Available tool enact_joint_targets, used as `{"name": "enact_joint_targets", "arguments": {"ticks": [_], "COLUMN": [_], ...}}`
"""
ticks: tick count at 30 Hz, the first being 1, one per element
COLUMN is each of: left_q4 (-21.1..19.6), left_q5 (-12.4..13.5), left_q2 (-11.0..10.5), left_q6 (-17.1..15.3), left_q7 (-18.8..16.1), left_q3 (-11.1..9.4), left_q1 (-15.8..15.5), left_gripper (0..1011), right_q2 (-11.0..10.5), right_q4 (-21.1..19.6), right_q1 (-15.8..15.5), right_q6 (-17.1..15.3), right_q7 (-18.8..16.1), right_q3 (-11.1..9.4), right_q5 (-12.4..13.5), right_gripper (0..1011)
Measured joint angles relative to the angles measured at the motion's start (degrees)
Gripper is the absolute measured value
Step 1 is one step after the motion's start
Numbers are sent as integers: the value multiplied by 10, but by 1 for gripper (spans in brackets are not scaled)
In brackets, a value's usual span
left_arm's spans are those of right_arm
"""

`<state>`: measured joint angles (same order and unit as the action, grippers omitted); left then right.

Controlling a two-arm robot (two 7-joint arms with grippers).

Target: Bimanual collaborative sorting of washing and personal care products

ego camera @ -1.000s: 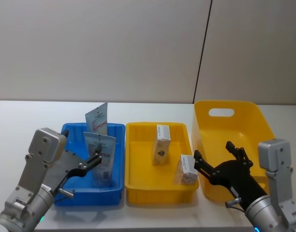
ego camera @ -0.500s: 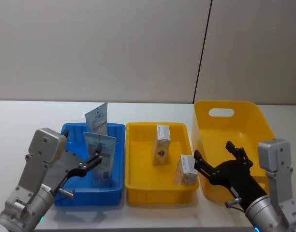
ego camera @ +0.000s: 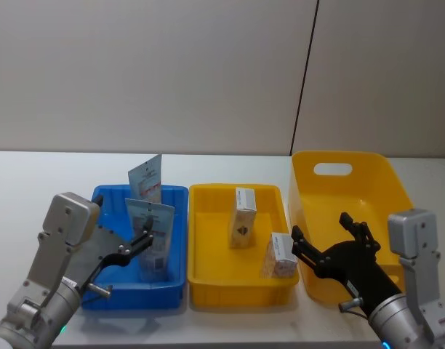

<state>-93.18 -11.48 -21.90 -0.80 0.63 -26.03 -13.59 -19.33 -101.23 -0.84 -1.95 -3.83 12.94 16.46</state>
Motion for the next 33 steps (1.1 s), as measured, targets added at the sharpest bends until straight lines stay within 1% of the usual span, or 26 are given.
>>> {"name": "enact_joint_targets", "arguments": {"ticks": [23, 29, 33], "left_q4": [0, 0, -1], "left_q5": [0, -6, -15], "left_q2": [0, 0, -2], "left_q6": [0, 3, 8], "left_q7": [1, 12, 25], "left_q3": [0, 1, 2], "left_q1": [1, 4, 9], "left_gripper": [1001, 1001, 1001], "right_q2": [0, 0, 0], "right_q4": [0, 0, 0], "right_q1": [0, 0, 0], "right_q6": [0, 0, 0], "right_q7": [0, 0, 0], "right_q3": [0, 0, 0], "right_q5": [0, 0, 0], "right_gripper": [1003, 1003, 1003]}}
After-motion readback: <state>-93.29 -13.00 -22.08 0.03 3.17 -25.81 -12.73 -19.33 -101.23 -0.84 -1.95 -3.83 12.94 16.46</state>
